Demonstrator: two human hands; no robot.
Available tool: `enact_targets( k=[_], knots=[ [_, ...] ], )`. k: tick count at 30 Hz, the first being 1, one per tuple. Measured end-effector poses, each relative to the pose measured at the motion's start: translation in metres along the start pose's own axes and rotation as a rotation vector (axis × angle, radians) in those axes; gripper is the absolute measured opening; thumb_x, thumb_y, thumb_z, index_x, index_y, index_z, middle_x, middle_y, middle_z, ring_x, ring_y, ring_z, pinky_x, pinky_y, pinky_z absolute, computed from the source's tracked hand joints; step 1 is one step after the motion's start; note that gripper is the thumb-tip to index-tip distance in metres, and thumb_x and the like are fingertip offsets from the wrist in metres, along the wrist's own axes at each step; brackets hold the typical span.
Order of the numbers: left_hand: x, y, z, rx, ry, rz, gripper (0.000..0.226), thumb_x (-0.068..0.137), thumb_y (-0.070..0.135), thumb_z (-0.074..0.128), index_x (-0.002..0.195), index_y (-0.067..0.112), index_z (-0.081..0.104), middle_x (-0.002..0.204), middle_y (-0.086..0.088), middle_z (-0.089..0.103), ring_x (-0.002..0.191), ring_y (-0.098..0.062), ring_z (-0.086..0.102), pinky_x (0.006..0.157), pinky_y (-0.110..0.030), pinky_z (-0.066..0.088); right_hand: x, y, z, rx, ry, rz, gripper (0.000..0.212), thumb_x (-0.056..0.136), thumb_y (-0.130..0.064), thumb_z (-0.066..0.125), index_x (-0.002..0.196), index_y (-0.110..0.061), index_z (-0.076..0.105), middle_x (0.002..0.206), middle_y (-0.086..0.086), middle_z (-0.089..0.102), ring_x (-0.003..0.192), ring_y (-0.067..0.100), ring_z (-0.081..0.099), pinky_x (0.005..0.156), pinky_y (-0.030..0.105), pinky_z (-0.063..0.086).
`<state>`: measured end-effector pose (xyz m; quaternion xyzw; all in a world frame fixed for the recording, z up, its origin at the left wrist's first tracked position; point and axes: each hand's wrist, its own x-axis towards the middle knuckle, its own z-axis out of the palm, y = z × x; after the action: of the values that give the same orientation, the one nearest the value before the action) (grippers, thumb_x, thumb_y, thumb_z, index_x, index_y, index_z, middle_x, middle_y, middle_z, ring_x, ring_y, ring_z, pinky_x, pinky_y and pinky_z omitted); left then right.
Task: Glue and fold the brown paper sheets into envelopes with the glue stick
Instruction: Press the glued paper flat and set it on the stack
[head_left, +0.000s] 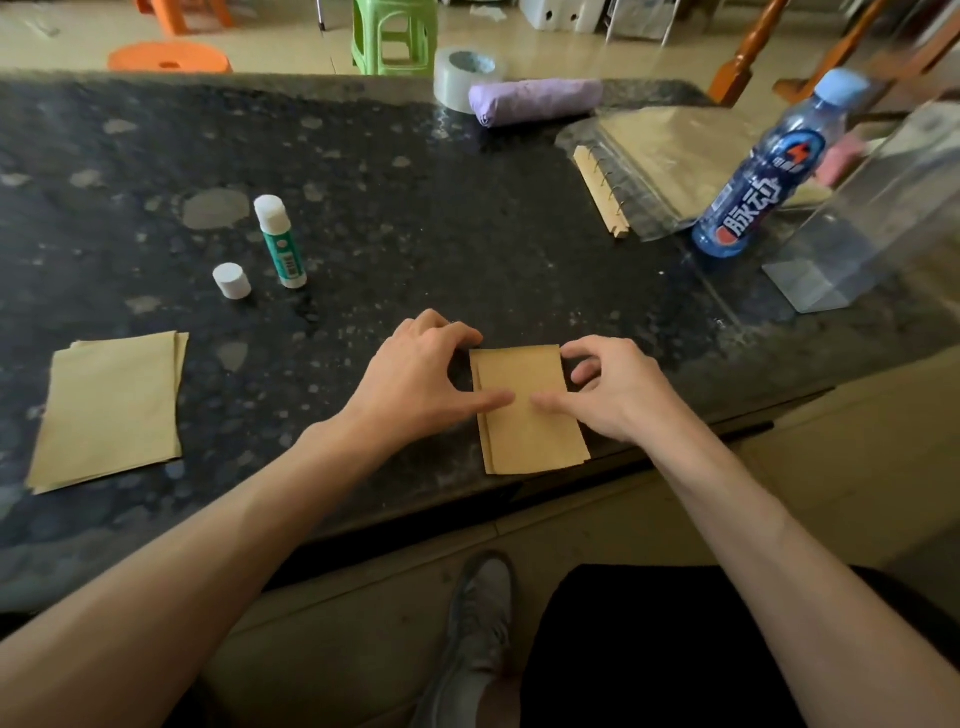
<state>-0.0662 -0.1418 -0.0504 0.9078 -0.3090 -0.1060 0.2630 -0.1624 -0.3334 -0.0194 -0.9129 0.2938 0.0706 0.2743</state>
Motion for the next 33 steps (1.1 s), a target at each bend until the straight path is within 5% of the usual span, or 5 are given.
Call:
enact_targets(
  k=[10,15,19,24,33],
  knots=[
    [0.007,0.008,0.008,-0.057,0.002,0.01,0.061,0.074,0.051,0.087,0.12,0.028,0.054,0.117,0.009,0.056,0.113,-0.015,0.052,0.091,-0.029,0.046,-0.002,-0.004,0.007,-0.001,0.022,-0.02,0.071,0.082,-0.053,0.084,0.142,-0.031,0.054,0.12,-0.006,0.059,0.113,0.018,0.061,0.09,0.038,0.054],
    [0.007,0.006,-0.007,-0.544,-0.011,-0.155,0.04,0.085,0.023,0.085,0.118,0.023,0.062,0.111,0.003,0.071,0.095,-0.012,0.071,0.081,-0.036,0.063,0.006,-0.005,0.005,0.182,-0.025,0.004,0.064,0.08,-0.05,0.086,0.135,-0.029,0.06,0.115,-0.007,0.063,0.11,0.016,0.063,0.094,0.037,0.055],
    [0.005,-0.009,-0.029,-0.95,0.115,-0.37,0.037,0.088,0.018,0.082,0.122,0.021,0.068,0.108,0.001,0.077,0.098,-0.015,0.074,0.083,-0.03,0.061,0.004,-0.018,0.001,0.467,-0.126,-0.007,0.037,0.087,-0.04,0.082,0.118,-0.025,0.069,0.1,-0.011,0.076,0.087,0.003,0.073,0.069,0.014,0.05],
    [0.002,-0.035,-0.045,-1.265,0.2,-0.511,0.053,0.089,0.011,0.08,0.138,0.017,0.061,0.118,-0.005,0.075,0.102,-0.019,0.076,0.087,-0.031,0.062,0.0,-0.045,0.014,0.848,-0.142,0.091,0.019,0.092,-0.028,0.079,0.111,-0.023,0.074,0.094,-0.007,0.081,0.087,0.007,0.078,0.09,0.034,0.057],
    [-0.018,-0.062,-0.06,-1.266,0.201,-0.516,0.037,0.095,0.024,0.075,0.129,0.011,0.065,0.112,-0.004,0.078,0.1,-0.017,0.076,0.081,-0.027,0.061,0.021,-0.097,0.038,0.746,-0.081,0.041,0.009,0.098,-0.022,0.073,0.094,-0.029,0.071,0.091,-0.011,0.076,0.091,0.008,0.072,0.079,0.027,0.06]
  ],
)
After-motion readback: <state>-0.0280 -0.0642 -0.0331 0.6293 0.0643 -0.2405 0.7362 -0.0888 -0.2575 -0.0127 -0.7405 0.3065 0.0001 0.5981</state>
